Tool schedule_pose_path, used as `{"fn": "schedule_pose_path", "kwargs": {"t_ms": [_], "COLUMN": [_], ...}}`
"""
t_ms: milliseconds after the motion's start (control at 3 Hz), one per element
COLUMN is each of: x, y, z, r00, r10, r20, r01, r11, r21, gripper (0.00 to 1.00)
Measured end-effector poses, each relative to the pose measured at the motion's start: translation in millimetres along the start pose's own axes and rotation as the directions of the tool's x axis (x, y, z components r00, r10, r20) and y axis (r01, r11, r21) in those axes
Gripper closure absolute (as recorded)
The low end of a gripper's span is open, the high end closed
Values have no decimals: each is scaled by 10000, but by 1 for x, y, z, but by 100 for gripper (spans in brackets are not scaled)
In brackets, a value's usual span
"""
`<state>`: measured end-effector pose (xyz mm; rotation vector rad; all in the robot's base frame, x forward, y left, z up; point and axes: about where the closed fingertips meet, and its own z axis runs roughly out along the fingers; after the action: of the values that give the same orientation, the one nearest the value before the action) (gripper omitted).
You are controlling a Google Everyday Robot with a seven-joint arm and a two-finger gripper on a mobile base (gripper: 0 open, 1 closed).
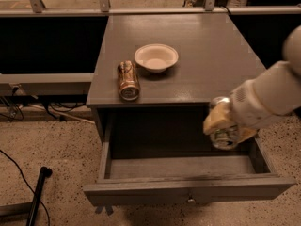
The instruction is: Pick 7up can from top drawer and place on counter
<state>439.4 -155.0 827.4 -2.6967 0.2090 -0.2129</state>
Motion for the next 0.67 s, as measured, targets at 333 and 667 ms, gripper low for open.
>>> {"fn": "schedule_pose_path", "kwargs": {"t_ms": [333,667], "x": [-3,20], "y": [7,-2], "z": [-78,-120], "r00": [9999,9996], "r10": [-141,-280], "r20": [24,-47], "r01": [137,284], "r11": [9927,9873], "r21": [1199,1565], "gripper": [96,100]}}
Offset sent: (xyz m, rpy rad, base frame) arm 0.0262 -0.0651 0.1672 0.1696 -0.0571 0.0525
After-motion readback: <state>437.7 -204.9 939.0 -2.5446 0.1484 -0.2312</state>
